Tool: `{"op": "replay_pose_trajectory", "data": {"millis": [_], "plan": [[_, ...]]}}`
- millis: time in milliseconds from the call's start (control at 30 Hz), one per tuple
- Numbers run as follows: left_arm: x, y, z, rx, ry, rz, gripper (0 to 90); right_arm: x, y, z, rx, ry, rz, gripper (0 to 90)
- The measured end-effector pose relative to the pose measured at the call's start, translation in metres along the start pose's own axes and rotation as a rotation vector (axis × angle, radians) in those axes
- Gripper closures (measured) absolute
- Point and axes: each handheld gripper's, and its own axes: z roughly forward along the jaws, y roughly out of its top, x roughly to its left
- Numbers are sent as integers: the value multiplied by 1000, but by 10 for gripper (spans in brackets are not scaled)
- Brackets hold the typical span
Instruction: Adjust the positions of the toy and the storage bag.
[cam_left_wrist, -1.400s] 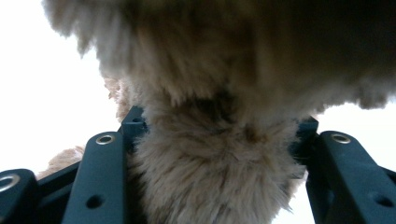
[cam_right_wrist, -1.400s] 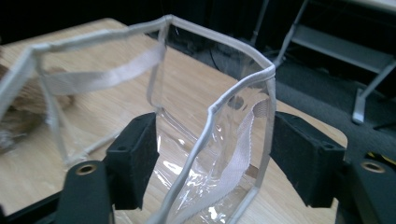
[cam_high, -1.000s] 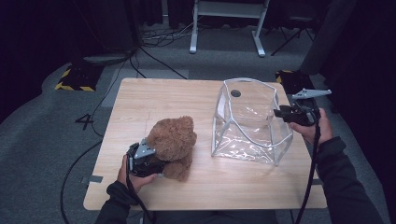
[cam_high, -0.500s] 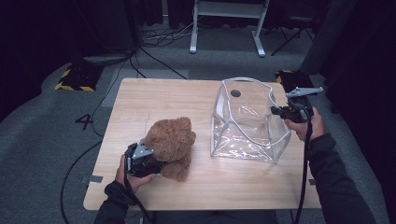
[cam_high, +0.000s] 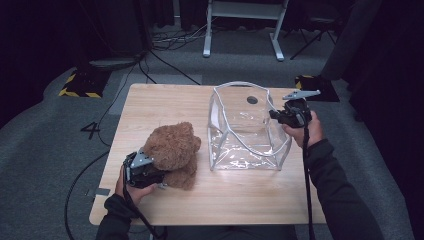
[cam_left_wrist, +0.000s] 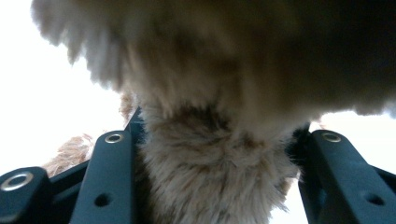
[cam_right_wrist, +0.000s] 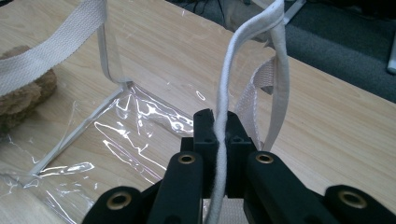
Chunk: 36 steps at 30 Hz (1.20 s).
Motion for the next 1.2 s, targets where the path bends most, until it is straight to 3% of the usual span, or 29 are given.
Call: {"op": "replay_pose_trajectory", "data": {"millis": [133, 200, 400, 567, 733, 867, 1033, 1200], "plan": [[0, 0, 1, -5, -3, -4, 489, 2, 0, -3, -27, 16, 2, 804], [0, 0, 1, -2, -5, -2, 489, 0, -1, -9, -50, 25, 11, 703], [2, -1, 3, -10, -25, -24, 477, -8, -6, -24, -88, 37, 11, 517], [1, 0, 3, -11, -19, -24, 470, -11, -11, -40, -116, 29, -19, 372], [0, 0, 3, -2, -18, -17, 461, -20, -20, -60, -169, -14, -30, 309], [-2, 1, 3, -4, -11, -18, 455, -29, -31, -71, -175, -27, -35, 273], [-3, 1, 3, -1, -3, -5, 453, -34, -42, -76, -189, -20, -37, 266], [-4, 1, 3, -6, -2, -2, 453, -31, -60, -69, -151, -31, -85, 255]]}}
